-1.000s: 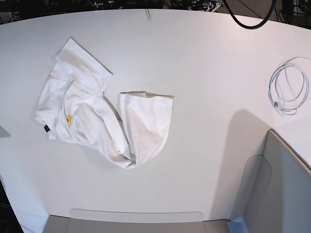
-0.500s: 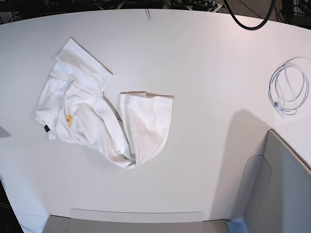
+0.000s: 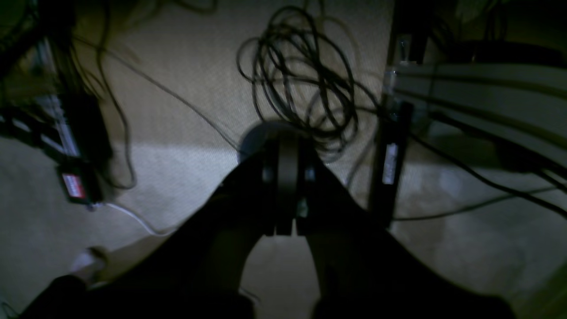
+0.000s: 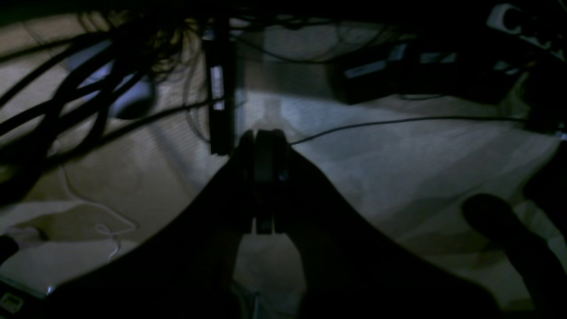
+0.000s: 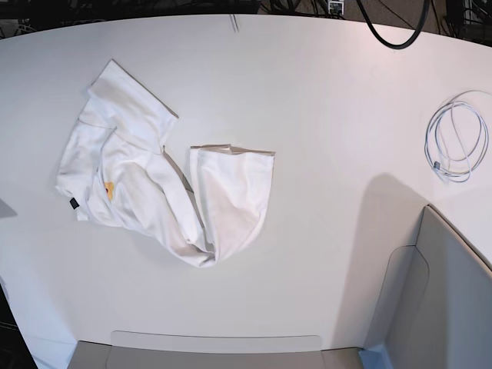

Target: Layout the t-shirt on the table in an organized manner, then fold the t-shirt properly

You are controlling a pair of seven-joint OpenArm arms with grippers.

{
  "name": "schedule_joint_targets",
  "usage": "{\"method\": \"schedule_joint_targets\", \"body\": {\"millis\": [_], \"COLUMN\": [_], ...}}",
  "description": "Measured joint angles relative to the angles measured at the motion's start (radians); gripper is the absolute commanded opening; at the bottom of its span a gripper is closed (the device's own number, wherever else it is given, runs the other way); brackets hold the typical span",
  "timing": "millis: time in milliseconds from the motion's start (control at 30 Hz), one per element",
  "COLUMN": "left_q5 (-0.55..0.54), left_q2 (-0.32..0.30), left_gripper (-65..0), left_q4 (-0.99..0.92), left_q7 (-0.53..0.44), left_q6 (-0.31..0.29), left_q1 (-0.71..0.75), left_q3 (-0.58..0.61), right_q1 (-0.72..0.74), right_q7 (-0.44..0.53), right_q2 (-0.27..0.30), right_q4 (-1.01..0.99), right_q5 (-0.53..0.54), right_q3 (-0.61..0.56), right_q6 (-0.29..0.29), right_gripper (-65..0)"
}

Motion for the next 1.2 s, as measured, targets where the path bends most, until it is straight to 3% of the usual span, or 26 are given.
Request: {"method": "schedule_joint_targets", "body": {"millis": [167, 500, 733, 867, 1067, 1200], "left_q5": [0.000, -0.002, -0.001, -0.002, -0.001, -0.001], "left_q2": [-0.016, -0.019, -0.025, -0.081, -0.146, -0.157], "left_gripper": [-65.0, -65.0, -65.0, -65.0, -65.0, -65.0], "left_q4": [0.143, 0.579, 0.872, 1.025, 1.212, 1.210], "left_q7": [-0.009, 0.013, 0.017, 0.018, -0.003, 0.015], "left_q6": [-0.001, 0.001, 0.004, -0.007, -0.002, 0.000], "left_q1": [0.108, 0.406, 0.616, 0.724, 0.723, 0.726], "left_q3": [-0.003, -0.003, -0.036, -0.026, -0.029, -0.036], "right_q1": [-0.127, -0.401, -0.581, -0.670, -0.775, -0.767], "right_q7": [0.006, -0.001, -0.001, -0.010, -0.014, -0.001], "right_q2": [0.000, 0.083, 0.179, 0.246, 0.302, 0.310], "right_q4": [0.186, 0.503, 0.737, 0.839, 1.025, 1.173], "right_q5": [0.001, 0.004, 0.216, 0.321, 0.443, 0.477], "right_q3": [0.000, -0.001, -0.003, 0.000, 0.008, 0.048], "right_q6": [0.003, 0.000, 0.003, -0.009, -0.008, -0.005], "right_gripper": [-65.0, -65.0, -65.0, -65.0, -65.0, -65.0]}}
